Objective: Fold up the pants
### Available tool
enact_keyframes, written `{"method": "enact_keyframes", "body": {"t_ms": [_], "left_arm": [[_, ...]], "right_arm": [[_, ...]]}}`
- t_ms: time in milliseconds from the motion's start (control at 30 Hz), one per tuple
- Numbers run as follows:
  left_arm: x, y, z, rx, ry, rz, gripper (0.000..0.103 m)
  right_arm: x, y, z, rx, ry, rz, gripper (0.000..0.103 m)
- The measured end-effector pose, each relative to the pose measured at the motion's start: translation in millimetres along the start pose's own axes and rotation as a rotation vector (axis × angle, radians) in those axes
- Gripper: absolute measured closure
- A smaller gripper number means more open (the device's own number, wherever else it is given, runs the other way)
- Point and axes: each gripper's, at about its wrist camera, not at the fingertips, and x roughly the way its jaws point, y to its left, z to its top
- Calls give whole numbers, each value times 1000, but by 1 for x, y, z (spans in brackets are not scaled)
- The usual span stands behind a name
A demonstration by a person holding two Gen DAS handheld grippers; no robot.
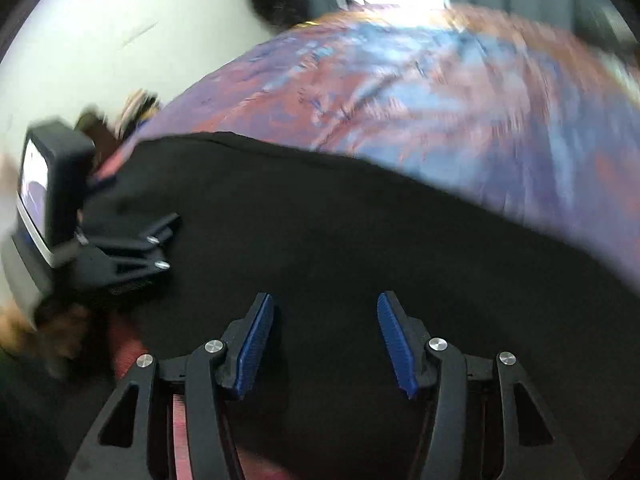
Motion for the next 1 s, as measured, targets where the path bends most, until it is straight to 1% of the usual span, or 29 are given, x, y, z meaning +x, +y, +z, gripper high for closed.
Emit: {"method": "enact_keyframes", "body": {"t_ms": [33, 67, 100, 167, 200, 233, 267, 300, 333, 367, 400, 433, 467, 500, 533, 567, 600, 633, 700, 733, 767, 800, 833, 867, 900, 933, 967, 1000], "left_arm": [[0, 3, 0, -8, 5, -17, 0], [3, 6, 4, -13, 16, -43, 0], [4, 14, 5, -10, 38, -89, 0], [7, 30, 8, -14, 72, -119, 0], [6, 45, 5, -32, 84, -117, 0], [5, 55, 2, -44, 88, -109, 0], [4, 71, -2, -60, 93, -96, 0], [3, 87, -7, -81, 95, -86, 1], [0, 100, -12, -104, 94, -80, 1], [-4, 110, -18, -125, 92, -77, 1], [-12, 121, -25, -151, 84, -80, 1], [-23, 128, -34, -167, 69, -92, 1], [-32, 129, -41, -169, 55, -104, 1], [-46, 124, -51, -155, 35, -126, 1], [-61, 114, -62, -125, 16, -159, 1], [-74, 100, -73, -86, 5, -196, 1], [-91, 78, -89, -22, 0, -250, 1], [-99, 65, -98, 14, 3, -280, 1], [-112, 32, -125, 108, 26, -338, 1], [-113, 25, -134, 135, 31, -331, 0], [-113, 21, -143, 147, 18, -306, 0], [-113, 24, -146, 137, 1, -303, 0], [-111, 30, -146, 129, 3, -296, 0], [-105, 38, -144, 120, 16, -277, 0], [-96, 51, -142, 96, 33, -237, 0], [-89, 62, -143, 77, 44, -208, 0], [-78, 74, -142, 52, 61, -178, 0], [-65, 87, -141, 18, 79, -150, 0]], "right_arm": [[-2, -8, 1, -40, 8, -53, 49], [-8, -22, 2, -42, 11, -90, 49], [-16, -41, -3, -19, 20, -134, 49], [-35, -76, -17, 30, 32, -221, 48], [-48, -100, -27, 67, 36, -260, 38], [-63, -128, -42, 127, 58, -334, 30], [-76, -151, -54, 187, 75, -399, 20], [-95, -184, -75, 285, 94, -468, 19], [-112, -204, -91, 355, 102, -510, 20], [-128, -218, -103, 417, 101, -560, 21], [-153, -227, -119, 483, 83, -624, 25], [-169, -226, -126, 505, 54, -647, 25], [-183, -219, -130, 512, 19, -654, 25], [-202, -197, -138, 515, -39, -638, 25], [-214, -172, -142, 524, -88, -590, 25], [-220, -148, -148, 529, -124, -525, 25], [-220, -113, -155, 525, -145, -431, 25], [-214, -84, -159, 511, -145, -356, 25], [-199, -29, -175, 472, -112, -220, 25], [-188, -5, -187, 454, -73, -171, 26], [-179, 10, -199, 440, -34, -159, 26], [-173, 17, -216, 432, 6, -184, 29], [-177, 13, -229, 435, 3, -215, 34], [-186, 6, -240, 440, -19, -248, 41], [-198, -7, -251, 467, -23, -304, 41], [-211, -26, -264, 530, -14, -377, 40], [-230, -51, -283, 628, -23, -426, 41], [-249, -77, -302, 725, -65, -421, 49]]}}
